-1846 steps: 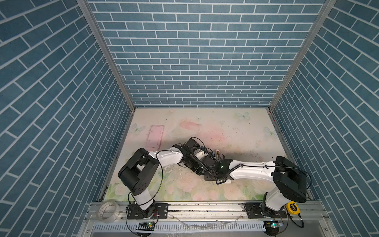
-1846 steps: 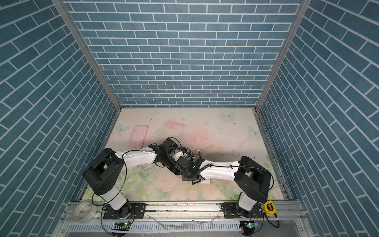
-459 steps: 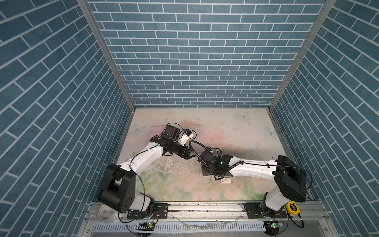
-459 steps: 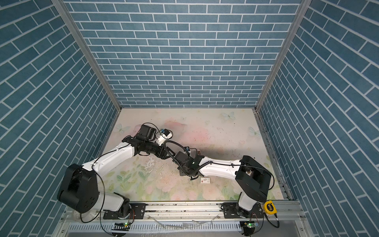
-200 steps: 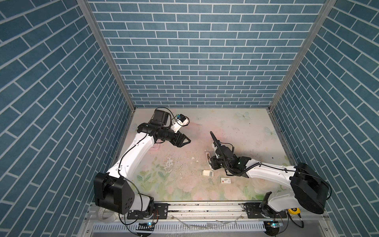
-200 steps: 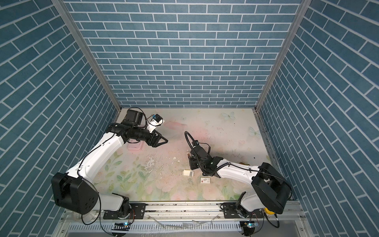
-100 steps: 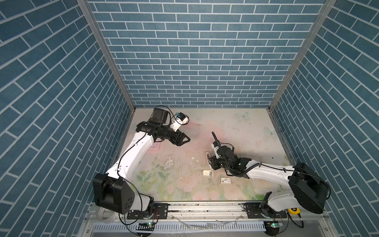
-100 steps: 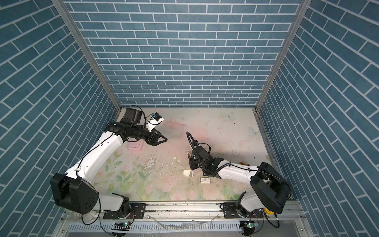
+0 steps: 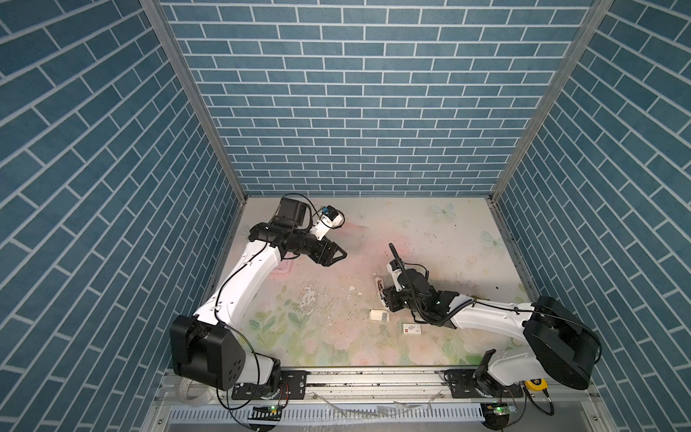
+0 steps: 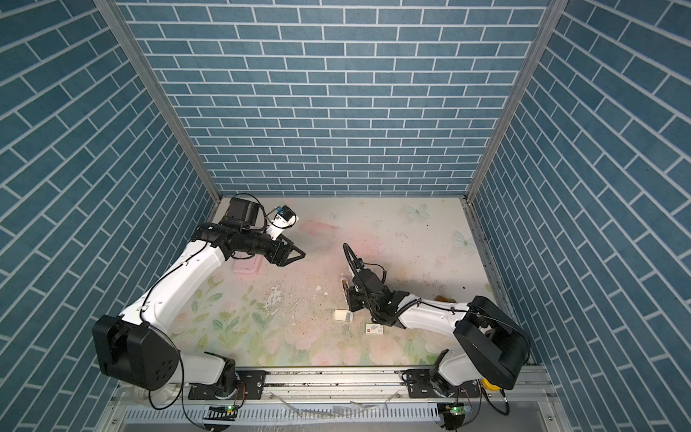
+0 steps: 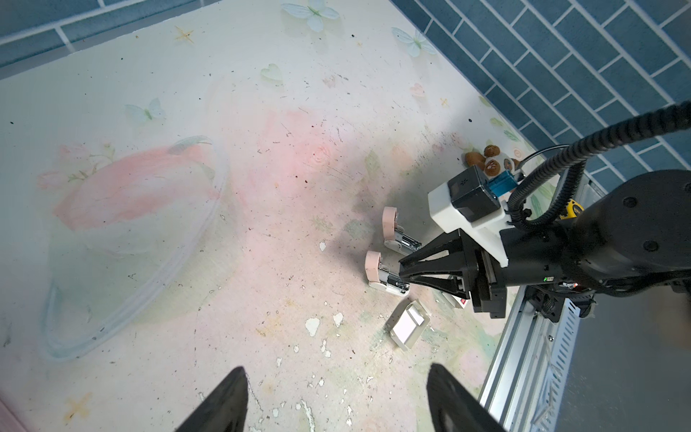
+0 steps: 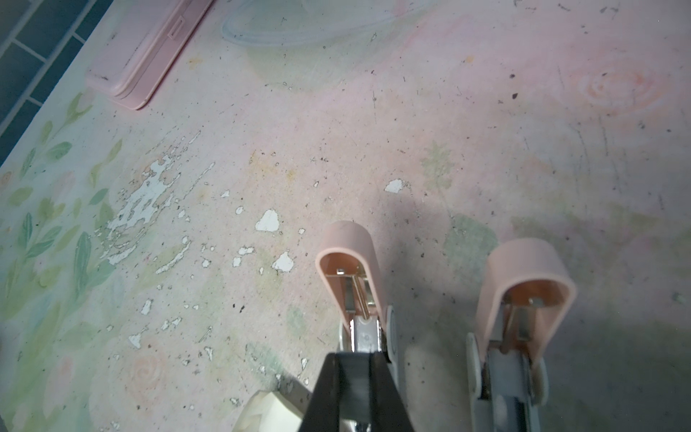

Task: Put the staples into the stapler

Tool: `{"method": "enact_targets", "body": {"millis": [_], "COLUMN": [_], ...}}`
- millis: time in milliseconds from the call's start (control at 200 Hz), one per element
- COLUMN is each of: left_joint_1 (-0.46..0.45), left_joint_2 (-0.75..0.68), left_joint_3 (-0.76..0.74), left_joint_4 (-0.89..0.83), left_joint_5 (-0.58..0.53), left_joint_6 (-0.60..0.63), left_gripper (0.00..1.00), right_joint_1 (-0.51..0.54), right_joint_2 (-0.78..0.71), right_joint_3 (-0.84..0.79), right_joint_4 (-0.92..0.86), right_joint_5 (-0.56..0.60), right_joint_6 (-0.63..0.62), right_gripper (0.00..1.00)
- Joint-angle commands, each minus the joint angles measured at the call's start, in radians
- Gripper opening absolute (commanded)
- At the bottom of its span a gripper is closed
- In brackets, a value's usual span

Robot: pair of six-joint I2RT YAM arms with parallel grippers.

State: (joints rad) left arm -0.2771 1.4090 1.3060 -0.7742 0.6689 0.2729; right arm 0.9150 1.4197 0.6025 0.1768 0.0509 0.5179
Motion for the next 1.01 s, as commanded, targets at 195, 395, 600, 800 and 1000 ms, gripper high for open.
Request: {"method": "enact_targets", "body": {"millis": [195, 395, 600, 800, 1000], "left_joint_1": [0.007, 0.007, 0.010, 0.013, 0.013], "left_joint_2": [-0.015, -0.018, -0.021, -0.024, -0.028], "left_joint_3": [-0.022, -0.022, -0.022, -0.027, -0.030], "left_joint_4": [0.012, 0.013, 0.013, 0.018, 0.019], "left_joint_5": [-0.009, -0.017, -0.022, -0.022, -0.019], "left_joint_6": [-0.004, -0.003, 0.000, 0.001, -0.001], "left_gripper": [0.77, 0.77, 0.77, 0.77, 0.77], "right_joint_1": [-0.007, -0.007, -0.005, -0.006, -0.005], "right_joint_2": [0.033, 0.036, 0.052, 0.059, 0.061], "right_joint_3": [-0.028, -0.044, -0.038, -0.036, -0.036], "right_joint_4": [0.051, 0.064, 0.074, 0.087, 0.082], "right_joint_5": [-0.005, -0.007, -0.013, -0.023, -0.024], "right_joint_6": [-0.027, -0.032, -0.036, -0.034, -0.033], "right_gripper": [0.00, 0.00, 0.00, 0.00, 0.00]}}
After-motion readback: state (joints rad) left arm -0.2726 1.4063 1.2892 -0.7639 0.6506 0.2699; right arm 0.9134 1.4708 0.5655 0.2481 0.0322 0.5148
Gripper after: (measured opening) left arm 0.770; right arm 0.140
